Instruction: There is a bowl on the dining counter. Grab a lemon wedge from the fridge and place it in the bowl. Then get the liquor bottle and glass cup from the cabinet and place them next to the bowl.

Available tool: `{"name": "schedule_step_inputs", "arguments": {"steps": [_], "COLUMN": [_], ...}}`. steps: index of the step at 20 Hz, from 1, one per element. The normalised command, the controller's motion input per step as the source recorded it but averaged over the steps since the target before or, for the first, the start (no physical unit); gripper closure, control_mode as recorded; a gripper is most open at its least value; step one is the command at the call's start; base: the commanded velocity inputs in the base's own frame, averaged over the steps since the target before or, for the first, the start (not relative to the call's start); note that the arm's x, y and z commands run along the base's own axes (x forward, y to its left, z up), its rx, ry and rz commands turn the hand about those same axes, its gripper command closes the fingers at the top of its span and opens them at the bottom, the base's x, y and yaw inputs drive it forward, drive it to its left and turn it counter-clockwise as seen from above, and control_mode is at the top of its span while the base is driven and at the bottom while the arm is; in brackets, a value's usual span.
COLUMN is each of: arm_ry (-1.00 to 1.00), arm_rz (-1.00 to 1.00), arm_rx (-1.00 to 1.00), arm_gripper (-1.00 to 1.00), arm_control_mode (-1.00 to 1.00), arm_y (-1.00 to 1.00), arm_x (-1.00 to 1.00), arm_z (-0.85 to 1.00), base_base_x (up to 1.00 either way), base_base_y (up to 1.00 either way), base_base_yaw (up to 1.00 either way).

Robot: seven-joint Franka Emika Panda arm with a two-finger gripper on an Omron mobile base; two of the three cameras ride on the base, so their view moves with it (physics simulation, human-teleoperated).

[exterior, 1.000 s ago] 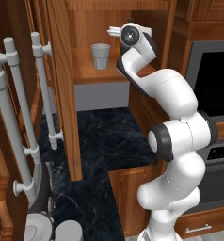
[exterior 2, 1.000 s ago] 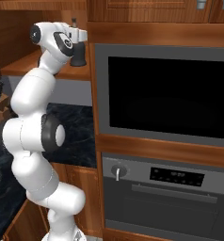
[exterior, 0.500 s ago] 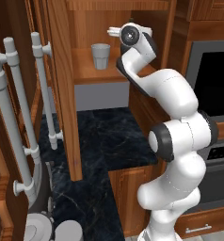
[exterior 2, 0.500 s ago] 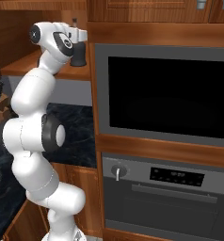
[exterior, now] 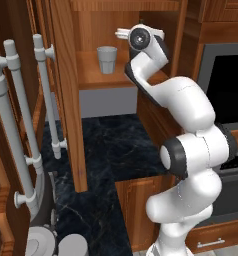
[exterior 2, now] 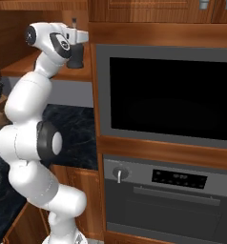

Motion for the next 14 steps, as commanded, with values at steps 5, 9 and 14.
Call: {"name": "schedule_step_inputs", "arguments": {"steps": [5, 9, 14], "arm_ry": [-0.12, -0.15, -0.1], "arm_rz": [0.0, 0.0, 0.01], "arm_rx": [0.11, 0.12, 0.01], "arm_gripper": [1.0, 1.0, 1.0], "arm_control_mode": [-1.0, -1.0, -1.0], "arm_y": [-0.34, -0.38, -0.04], "arm_x": [-0.9, -1.0, -1.0], "arm_z": [-0.06, -0.03, -0.07], "base_base_x": [0.0, 0.0, 0.0], "base_base_y": [0.0, 0.0, 0.0], "base_base_yaw": [0.0, 0.0, 0.0]}}
